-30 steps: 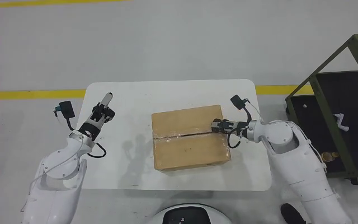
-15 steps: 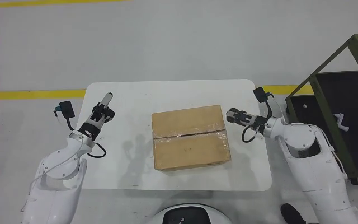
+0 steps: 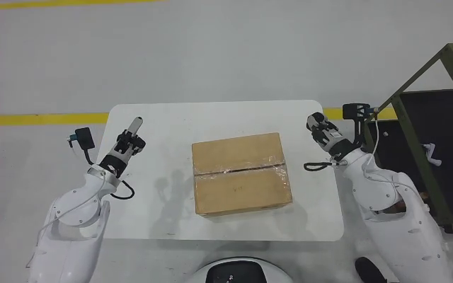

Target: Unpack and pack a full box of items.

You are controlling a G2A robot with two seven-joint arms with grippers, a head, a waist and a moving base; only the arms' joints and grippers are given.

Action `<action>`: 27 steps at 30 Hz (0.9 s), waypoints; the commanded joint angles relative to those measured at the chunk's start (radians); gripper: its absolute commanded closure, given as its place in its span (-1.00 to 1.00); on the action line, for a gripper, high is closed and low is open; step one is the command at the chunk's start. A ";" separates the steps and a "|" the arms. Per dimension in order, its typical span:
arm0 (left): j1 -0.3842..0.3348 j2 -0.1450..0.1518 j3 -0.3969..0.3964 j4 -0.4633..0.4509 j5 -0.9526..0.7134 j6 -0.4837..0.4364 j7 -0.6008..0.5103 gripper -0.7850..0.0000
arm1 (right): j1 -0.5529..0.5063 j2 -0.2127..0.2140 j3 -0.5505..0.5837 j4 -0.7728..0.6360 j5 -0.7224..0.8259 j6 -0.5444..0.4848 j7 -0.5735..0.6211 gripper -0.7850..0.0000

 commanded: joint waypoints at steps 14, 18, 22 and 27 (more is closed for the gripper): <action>0.042 -0.004 0.039 0.030 0.175 -0.144 0.133 -1.00 | -0.168 0.009 0.105 -0.101 -0.241 -0.125 -0.239 1.00; 0.049 -0.006 0.042 0.024 0.188 -0.156 0.153 -1.00 | -0.192 0.008 0.115 -0.112 -0.246 -0.144 -0.258 0.76; 0.049 -0.006 0.042 0.024 0.188 -0.156 0.153 -1.00 | -0.193 0.008 0.115 -0.112 -0.246 -0.144 -0.258 0.96; 0.049 -0.006 0.042 0.024 0.188 -0.156 0.153 -1.00 | -0.192 0.008 0.115 -0.112 -0.246 -0.144 -0.258 0.32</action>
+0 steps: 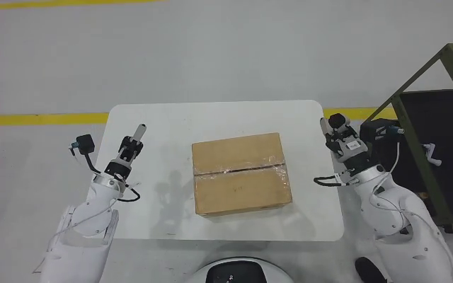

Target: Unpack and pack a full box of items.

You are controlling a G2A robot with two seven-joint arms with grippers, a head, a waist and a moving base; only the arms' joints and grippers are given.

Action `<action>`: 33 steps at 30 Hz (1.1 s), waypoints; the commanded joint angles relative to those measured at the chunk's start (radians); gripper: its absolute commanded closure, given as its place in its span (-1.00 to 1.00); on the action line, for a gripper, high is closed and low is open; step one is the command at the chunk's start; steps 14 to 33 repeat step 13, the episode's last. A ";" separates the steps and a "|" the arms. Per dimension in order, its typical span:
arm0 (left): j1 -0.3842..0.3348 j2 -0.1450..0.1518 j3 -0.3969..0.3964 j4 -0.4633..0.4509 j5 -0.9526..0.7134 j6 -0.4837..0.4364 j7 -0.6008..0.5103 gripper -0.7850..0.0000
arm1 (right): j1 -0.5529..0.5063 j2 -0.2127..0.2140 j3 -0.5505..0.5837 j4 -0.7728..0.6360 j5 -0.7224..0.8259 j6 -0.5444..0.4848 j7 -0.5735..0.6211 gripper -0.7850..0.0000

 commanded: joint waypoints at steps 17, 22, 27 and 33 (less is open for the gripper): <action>0.000 0.000 0.000 0.000 0.000 0.000 0.000 -1.00 | 0.000 0.000 0.000 0.000 0.000 0.000 0.000 0.23; 0.000 0.000 0.000 0.000 0.000 0.000 0.000 -1.00 | 0.000 0.000 0.000 0.000 0.000 0.000 0.000 0.23; 0.000 0.000 0.000 0.000 0.000 0.000 0.000 -1.00 | 0.000 0.000 0.000 0.000 0.000 0.000 0.000 0.23; 0.000 0.000 0.000 0.000 0.000 0.000 0.000 -1.00 | 0.000 0.000 0.000 0.000 0.000 0.000 0.000 0.23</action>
